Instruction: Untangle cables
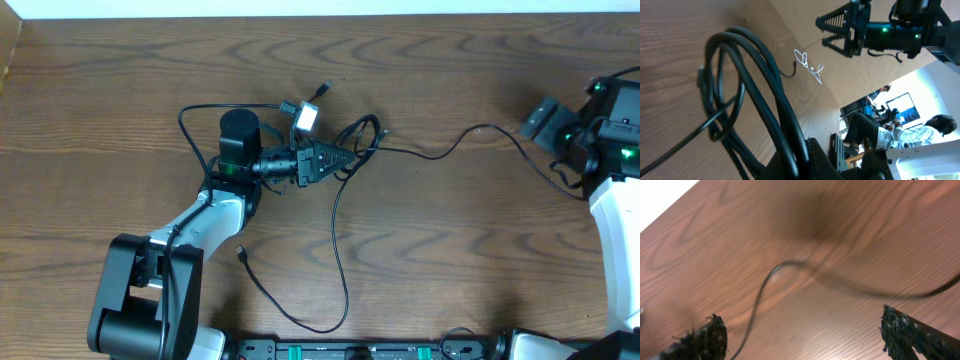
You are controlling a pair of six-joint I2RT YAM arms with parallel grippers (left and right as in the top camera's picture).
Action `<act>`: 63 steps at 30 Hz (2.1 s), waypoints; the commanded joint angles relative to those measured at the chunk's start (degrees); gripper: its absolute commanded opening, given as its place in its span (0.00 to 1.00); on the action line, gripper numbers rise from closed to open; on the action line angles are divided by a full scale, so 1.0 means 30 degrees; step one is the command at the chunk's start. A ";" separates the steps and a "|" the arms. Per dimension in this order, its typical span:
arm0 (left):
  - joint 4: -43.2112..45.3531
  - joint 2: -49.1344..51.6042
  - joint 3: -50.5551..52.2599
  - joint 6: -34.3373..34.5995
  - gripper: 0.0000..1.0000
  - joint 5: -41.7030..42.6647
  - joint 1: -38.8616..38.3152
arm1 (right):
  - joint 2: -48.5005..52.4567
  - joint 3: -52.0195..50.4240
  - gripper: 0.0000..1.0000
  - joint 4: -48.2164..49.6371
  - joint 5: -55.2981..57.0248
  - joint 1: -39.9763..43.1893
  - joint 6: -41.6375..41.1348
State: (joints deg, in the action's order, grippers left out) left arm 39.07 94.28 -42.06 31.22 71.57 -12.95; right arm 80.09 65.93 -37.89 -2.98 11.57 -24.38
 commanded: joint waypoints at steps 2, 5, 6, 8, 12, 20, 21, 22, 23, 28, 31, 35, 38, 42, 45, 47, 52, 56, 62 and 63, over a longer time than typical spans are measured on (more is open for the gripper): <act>0.0138 -0.0029 -0.0036 -0.0393 0.08 -0.0313 0.0022 | 0.0058 0.0080 0.84 -0.0823 -0.6878 -0.0925 -0.1428; 0.0131 -0.0029 -0.0036 -0.0393 0.08 -0.0313 0.0007 | 0.0109 -0.0437 0.89 -0.0816 -0.9857 -0.1982 -0.2863; 0.0131 -0.0029 -0.0036 -0.0393 0.08 -0.0313 0.0007 | 0.0175 -0.0918 0.82 -0.0787 -1.0047 -0.2790 -0.4554; 0.0080 -0.0029 -0.0036 -0.0393 0.08 -0.0313 0.0007 | 0.0357 -0.1719 0.65 -0.0175 -1.0047 -0.3978 -0.6659; 0.0073 -0.0029 -0.0036 -0.0393 0.08 -0.0306 0.0007 | 0.0860 -0.3118 0.66 0.2062 -0.9551 -0.5501 -0.8102; -0.0029 -0.0029 -0.0036 -0.0372 0.08 -0.0299 0.0007 | 0.3330 -0.5093 0.56 0.8291 -0.9551 -0.7424 -1.3049; -0.0175 -0.0029 -0.0036 -0.0328 0.08 -0.0299 0.0007 | 0.3934 -0.5093 0.52 0.9122 -0.9602 -0.7628 -1.3661; -0.0328 -0.0029 -0.0036 -0.0328 0.08 -0.0306 0.0007 | 0.4233 -0.5093 0.50 0.9500 -0.9777 -0.7752 -1.4003; -0.0452 -0.0029 -0.0036 -0.0328 0.08 -0.0306 0.0007 | 0.4466 -0.5093 0.48 0.9799 -0.9930 -0.7847 -1.4345; -0.1020 -0.0029 -0.0036 -0.0328 0.08 -0.0291 0.0007 | 0.5289 -0.5093 0.47 1.1285 -0.9989 -0.8036 -1.4899; -0.1005 -0.0029 -0.0036 -0.0328 0.08 -0.0291 0.0007 | 0.5501 -0.5093 0.46 1.1715 -0.9908 -0.8036 -1.5511; -0.1005 -0.0029 -0.0036 -0.0328 0.08 -0.0291 0.0007 | 0.5523 -0.5093 0.08 1.1788 -0.9923 -0.8058 -1.5577; -0.1005 -0.0029 -0.0036 -0.0328 0.08 -0.0291 0.0007 | 0.5523 -0.5093 0.01 1.1846 -1.0076 -0.8094 -1.4600; -0.1013 -0.0029 -0.0036 -0.0328 0.08 -0.0211 0.0007 | 0.5187 -0.5085 0.01 1.3107 -1.0207 -0.7737 -0.8939; -0.1013 -0.0029 -0.0036 -0.0335 0.08 -0.0226 0.0007 | 0.4189 -0.4947 0.01 1.3872 -1.0295 -0.6703 -0.7191; -0.1013 -0.0029 -0.0036 -0.0386 0.08 -0.0240 0.0007 | 0.3096 -0.4539 0.01 1.4134 -1.0193 -0.5661 -0.6098; -0.2091 -0.0029 -0.0036 -0.0415 0.08 -0.1887 0.0007 | 0.0248 -0.2397 0.01 1.3741 -0.8597 -0.2193 -0.2390; -0.5348 -0.0029 -0.0036 -0.0415 0.08 -0.4874 0.0007 | -0.0262 -0.0066 0.01 1.3041 -0.8313 0.0648 -0.1035; -0.8320 -0.0029 -0.0036 -0.0918 0.08 -0.5741 -0.0007 | 0.1260 0.4568 0.01 1.1271 -0.6987 0.2186 0.1683; -0.8451 -0.0029 -0.0036 -0.0991 0.08 -0.5734 -0.0015 | 0.1814 0.5719 0.01 1.0790 -0.6317 0.2186 0.2084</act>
State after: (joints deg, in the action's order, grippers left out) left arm 14.52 94.30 -41.87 30.22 56.62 -12.97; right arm 82.52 76.77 -4.05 -26.55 17.93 -25.06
